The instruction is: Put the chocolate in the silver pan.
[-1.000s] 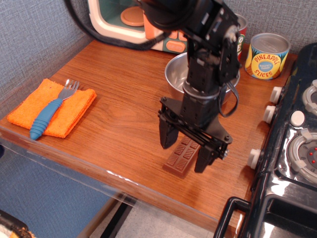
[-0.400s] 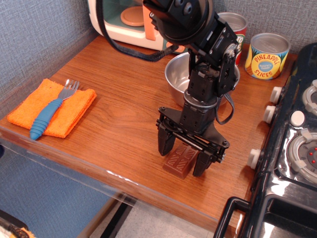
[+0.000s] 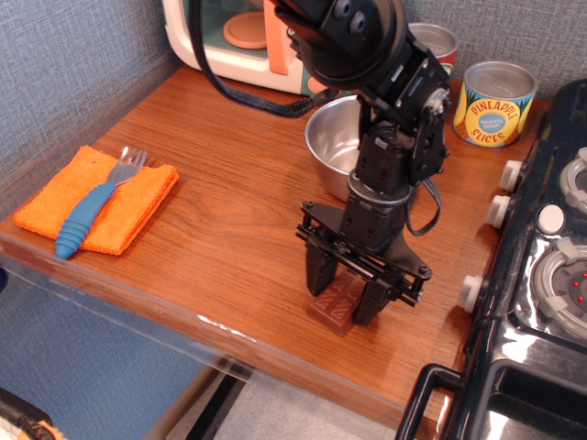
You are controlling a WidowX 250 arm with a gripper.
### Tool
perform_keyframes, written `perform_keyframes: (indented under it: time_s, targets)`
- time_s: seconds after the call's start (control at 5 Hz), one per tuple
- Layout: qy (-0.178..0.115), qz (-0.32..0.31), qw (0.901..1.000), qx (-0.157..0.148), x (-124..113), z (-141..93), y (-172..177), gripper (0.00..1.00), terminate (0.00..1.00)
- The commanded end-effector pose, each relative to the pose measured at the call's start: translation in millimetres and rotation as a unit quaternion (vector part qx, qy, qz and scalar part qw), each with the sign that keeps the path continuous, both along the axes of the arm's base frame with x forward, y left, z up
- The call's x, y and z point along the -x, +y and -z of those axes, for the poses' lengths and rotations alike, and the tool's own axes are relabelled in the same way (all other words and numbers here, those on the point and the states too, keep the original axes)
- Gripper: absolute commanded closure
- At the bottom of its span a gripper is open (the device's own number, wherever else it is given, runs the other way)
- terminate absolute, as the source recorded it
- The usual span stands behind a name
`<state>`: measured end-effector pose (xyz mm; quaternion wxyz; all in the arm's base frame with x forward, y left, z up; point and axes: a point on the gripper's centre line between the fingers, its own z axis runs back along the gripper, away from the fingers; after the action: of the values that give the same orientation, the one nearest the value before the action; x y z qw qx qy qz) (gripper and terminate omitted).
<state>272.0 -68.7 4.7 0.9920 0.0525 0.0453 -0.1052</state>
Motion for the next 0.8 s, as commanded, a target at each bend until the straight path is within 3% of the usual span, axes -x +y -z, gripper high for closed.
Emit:
perform_keyframes:
  time_s: [0.0, 0.4, 0.6]
  targets:
    - [-0.002, 0.016, 0.9998, 0.008, 3.0, -2.8, 2.9, 1.0, 0.0]
    - [-0.081, 0.027, 0.9935, 0.076, -18.8, -78.2, 16.7, 1.0, 0.0]
    - [-0.109, 0.002, 0.9891, 0.1, -44.7, -104.8, 32.9, 1.0, 0.0]
